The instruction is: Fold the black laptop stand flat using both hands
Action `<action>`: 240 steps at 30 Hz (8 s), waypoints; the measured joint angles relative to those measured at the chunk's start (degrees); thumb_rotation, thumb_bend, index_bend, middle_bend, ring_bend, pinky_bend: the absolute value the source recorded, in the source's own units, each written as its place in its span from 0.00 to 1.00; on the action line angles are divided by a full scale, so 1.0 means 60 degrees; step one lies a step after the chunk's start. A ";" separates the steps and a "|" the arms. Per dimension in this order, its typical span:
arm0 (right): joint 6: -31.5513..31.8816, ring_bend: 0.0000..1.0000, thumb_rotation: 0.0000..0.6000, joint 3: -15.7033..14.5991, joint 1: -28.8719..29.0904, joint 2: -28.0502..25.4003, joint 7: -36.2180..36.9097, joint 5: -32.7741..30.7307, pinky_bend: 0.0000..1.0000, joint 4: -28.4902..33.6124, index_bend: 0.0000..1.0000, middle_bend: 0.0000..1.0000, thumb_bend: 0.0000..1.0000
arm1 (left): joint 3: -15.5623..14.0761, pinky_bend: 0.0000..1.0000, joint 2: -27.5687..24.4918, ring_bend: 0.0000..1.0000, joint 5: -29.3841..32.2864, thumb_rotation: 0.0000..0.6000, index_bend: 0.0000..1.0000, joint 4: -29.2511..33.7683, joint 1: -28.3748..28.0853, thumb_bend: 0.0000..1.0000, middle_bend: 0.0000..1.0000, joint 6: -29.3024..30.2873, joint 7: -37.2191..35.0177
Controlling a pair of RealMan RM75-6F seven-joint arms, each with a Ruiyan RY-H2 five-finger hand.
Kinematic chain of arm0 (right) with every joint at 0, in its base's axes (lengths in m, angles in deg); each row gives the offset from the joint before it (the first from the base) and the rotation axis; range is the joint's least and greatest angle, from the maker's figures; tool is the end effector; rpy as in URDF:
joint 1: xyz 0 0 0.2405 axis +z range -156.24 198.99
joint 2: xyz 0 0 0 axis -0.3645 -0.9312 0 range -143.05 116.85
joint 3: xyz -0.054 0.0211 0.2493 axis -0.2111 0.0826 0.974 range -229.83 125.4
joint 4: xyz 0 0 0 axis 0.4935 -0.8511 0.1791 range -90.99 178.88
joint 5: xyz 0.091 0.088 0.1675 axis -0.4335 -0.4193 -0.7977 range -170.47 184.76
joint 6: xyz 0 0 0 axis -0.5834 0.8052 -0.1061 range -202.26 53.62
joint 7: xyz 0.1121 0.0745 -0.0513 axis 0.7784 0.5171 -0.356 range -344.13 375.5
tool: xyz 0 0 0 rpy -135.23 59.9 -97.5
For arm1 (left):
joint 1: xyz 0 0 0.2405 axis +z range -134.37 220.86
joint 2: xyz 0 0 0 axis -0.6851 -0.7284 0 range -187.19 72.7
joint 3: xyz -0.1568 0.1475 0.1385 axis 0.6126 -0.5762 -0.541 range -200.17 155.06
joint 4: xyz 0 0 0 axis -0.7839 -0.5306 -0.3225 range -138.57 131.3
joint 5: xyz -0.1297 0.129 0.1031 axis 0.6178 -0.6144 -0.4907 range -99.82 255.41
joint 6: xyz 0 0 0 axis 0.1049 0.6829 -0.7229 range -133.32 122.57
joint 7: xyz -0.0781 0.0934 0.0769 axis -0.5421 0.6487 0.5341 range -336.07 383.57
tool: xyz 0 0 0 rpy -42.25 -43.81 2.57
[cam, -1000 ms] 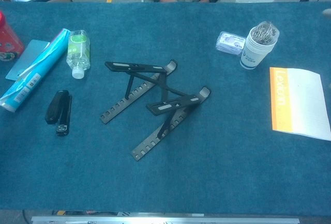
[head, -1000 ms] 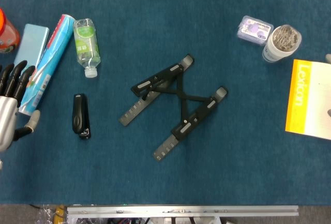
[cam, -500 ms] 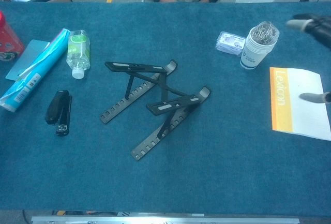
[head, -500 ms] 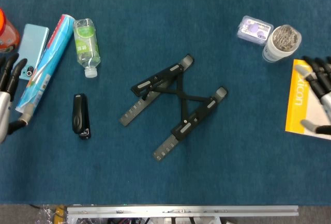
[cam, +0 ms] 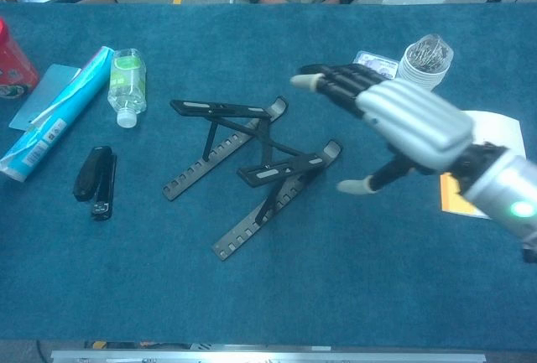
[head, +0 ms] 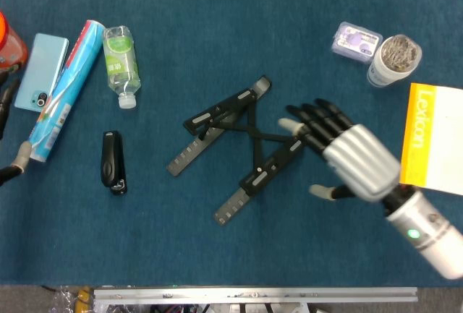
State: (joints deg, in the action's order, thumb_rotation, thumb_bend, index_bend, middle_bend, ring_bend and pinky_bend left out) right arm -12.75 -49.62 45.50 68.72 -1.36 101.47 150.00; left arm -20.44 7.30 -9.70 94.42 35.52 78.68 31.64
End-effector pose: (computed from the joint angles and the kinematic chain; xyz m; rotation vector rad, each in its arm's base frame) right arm -0.1304 -0.2099 0.0083 2.0489 -0.9250 1.2024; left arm -0.2790 0.1905 0.1427 -1.4748 -0.8568 -0.9193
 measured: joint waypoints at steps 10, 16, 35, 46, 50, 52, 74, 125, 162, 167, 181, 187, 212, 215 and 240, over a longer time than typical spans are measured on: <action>-0.0258 0.00 1.00 0.0247 0.0705 0.1786 -0.0504 -0.0069 0.00 -0.0950 0.00 0.00 0.00 | -0.0019 0.00 -0.0104 0.00 0.0109 1.00 0.00 -0.0008 0.0041 0.34 0.04 -0.0046 -0.0137; -0.0266 0.00 1.00 0.0221 0.0954 0.2428 -0.0683 0.0007 0.00 -0.1482 0.00 0.00 0.00 | -0.0028 0.00 -0.0152 0.00 0.0138 1.00 0.00 -0.0100 0.0017 0.34 0.04 -0.0133 -0.0343; 0.0608 0.00 1.00 0.0740 0.1404 0.3545 -0.0947 0.0054 0.00 -0.3422 0.00 0.00 0.25 | -0.0111 0.00 -0.0247 0.00 0.0120 1.00 0.00 -0.0234 -0.0049 0.34 0.04 -0.0357 -0.0724; 0.1220 0.00 1.00 0.0842 0.1168 0.2947 -0.1088 -0.0241 0.00 -0.3409 0.00 0.00 0.25 | -0.0184 0.00 -0.0187 0.00 0.0043 1.00 0.00 -0.0457 -0.0103 0.34 0.04 -0.0484 -0.0925; 0.1429 0.00 1.00 0.0802 0.1028 0.2750 -0.1073 -0.0314 0.00 -0.3410 0.00 0.00 0.25 | -0.0180 0.00 -0.0173 0.00 0.0018 1.00 0.00 -0.0487 -0.0131 0.34 0.04 -0.0500 -0.0941; 0.1476 0.00 1.00 0.0807 0.0997 0.2715 -0.1061 -0.0353 0.00 -0.3420 0.00 0.00 0.25 | -0.0183 0.00 -0.0157 0.00 -0.0014 1.00 0.00 -0.0493 -0.0147 0.34 0.04 -0.0508 -0.0949; 0.2241 0.00 1.00 0.0980 0.0635 0.2229 -0.0855 -0.0806 0.00 -0.3611 0.00 0.00 0.25 | -0.0242 0.00 -0.0075 0.00 -0.0130 1.00 0.00 -0.0503 -0.0221 0.34 0.04 -0.0547 -0.0887; 0.2806 0.00 1.00 0.1149 0.0195 0.1388 -0.0292 -0.1523 0.00 -0.4173 0.00 0.00 0.24 | -0.0268 0.00 0.0056 0.00 -0.0044 1.00 0.00 -0.0477 -0.0364 0.34 0.04 -0.0752 -0.0661; 0.1509 0.00 1.00 -0.0367 0.0674 -0.1671 0.3883 0.0936 0.12 -0.0522 0.00 0.03 0.34 | -0.0287 0.00 -0.0015 0.00 -0.0117 1.00 0.00 -0.0081 -0.0323 0.34 0.04 -0.0591 -0.0358; 0.0980 0.00 1.00 -0.0650 0.0875 -0.1359 0.4252 0.0951 0.12 -0.0645 0.00 0.03 0.34 | -0.0312 0.00 0.0024 0.00 -0.0111 1.00 0.00 -0.0158 -0.0323 0.34 0.04 -0.0633 -0.0418; 0.0097 0.00 1.00 -0.0849 0.0971 -0.0284 0.4869 -0.0033 0.12 -0.2236 0.00 0.03 0.34 | -0.0329 0.00 0.0018 0.00 -0.0133 1.00 0.00 -0.0269 -0.0322 0.34 0.04 -0.0632 -0.0583; -0.0210 0.00 1.00 -0.0777 0.1054 0.0135 0.5151 -0.0362 0.12 -0.2899 0.00 0.03 0.34 | -0.0336 0.00 -0.0043 0.00 -0.0133 1.00 0.00 -0.0313 -0.0257 0.34 0.04 -0.0539 -0.0671; -0.0026 0.00 1.00 -0.0778 0.1236 0.0089 0.5409 -0.0015 0.12 -0.2403 0.00 0.03 0.34 | -0.0314 0.00 -0.0033 0.00 -0.0124 1.00 0.00 -0.0233 -0.0249 0.34 0.04 -0.0512 -0.0535; -0.0106 0.00 1.00 -0.0656 0.1452 0.0124 0.5658 0.0048 0.12 -0.2161 0.00 0.03 0.34 | -0.0318 0.00 -0.0059 0.00 -0.0152 1.00 0.00 -0.0169 -0.0242 0.34 0.04 -0.0492 -0.0503; -0.2109 0.00 1.00 0.1206 0.3295 0.2683 0.5763 -0.2208 0.13 -0.3982 0.00 0.03 0.34 | -0.0414 0.00 -0.0360 0.00 -0.0027 1.00 0.00 -0.0170 0.0074 0.34 0.04 -0.0270 -0.0695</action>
State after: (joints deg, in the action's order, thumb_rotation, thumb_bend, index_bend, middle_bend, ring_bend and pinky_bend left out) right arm -25.41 -42.38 65.27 84.82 33.22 88.22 126.10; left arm -22.92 5.14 -9.86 93.40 35.97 77.05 27.47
